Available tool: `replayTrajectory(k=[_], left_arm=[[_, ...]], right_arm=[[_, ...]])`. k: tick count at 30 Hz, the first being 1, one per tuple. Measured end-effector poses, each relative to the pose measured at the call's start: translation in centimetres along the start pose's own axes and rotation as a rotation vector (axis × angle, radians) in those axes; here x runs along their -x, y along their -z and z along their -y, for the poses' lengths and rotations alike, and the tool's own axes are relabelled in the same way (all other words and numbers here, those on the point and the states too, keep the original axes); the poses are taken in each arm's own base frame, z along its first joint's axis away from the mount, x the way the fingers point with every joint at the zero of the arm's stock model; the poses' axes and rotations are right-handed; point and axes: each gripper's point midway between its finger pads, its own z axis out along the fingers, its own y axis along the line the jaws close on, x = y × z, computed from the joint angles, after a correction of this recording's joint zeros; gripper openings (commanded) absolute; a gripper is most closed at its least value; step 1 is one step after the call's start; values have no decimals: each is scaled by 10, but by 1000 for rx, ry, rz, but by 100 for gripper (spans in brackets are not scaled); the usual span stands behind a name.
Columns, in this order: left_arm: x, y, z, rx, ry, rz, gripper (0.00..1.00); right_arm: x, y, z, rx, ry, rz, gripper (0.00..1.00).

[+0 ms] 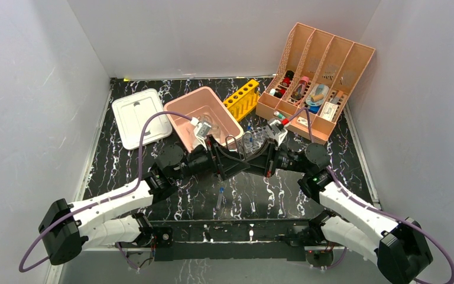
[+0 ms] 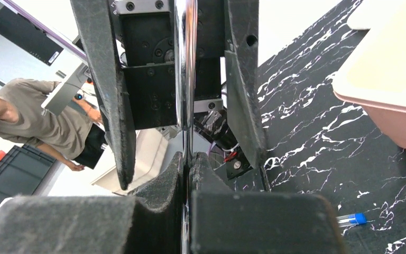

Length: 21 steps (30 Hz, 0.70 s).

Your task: Organize the chemistry lab equipment

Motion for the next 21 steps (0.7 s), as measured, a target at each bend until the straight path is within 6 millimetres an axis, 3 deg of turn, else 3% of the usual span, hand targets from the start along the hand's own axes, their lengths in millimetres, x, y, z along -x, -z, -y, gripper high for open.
replayTrajectory(k=[14, 16, 19, 21], left_arm=[[14, 1, 3, -4, -9, 73, 30], [16, 1, 4, -8, -5, 86, 23], [16, 1, 1, 1, 8, 98, 3], [15, 2, 0, -1, 28, 105, 0]], right_arm=[[-6, -1, -2, 38, -34, -26, 0], [-7, -2, -2, 40, -37, -33, 0], [-12, -3, -2, 43, -38, -51, 0], [-15, -4, -2, 47, -28, -59, 0]])
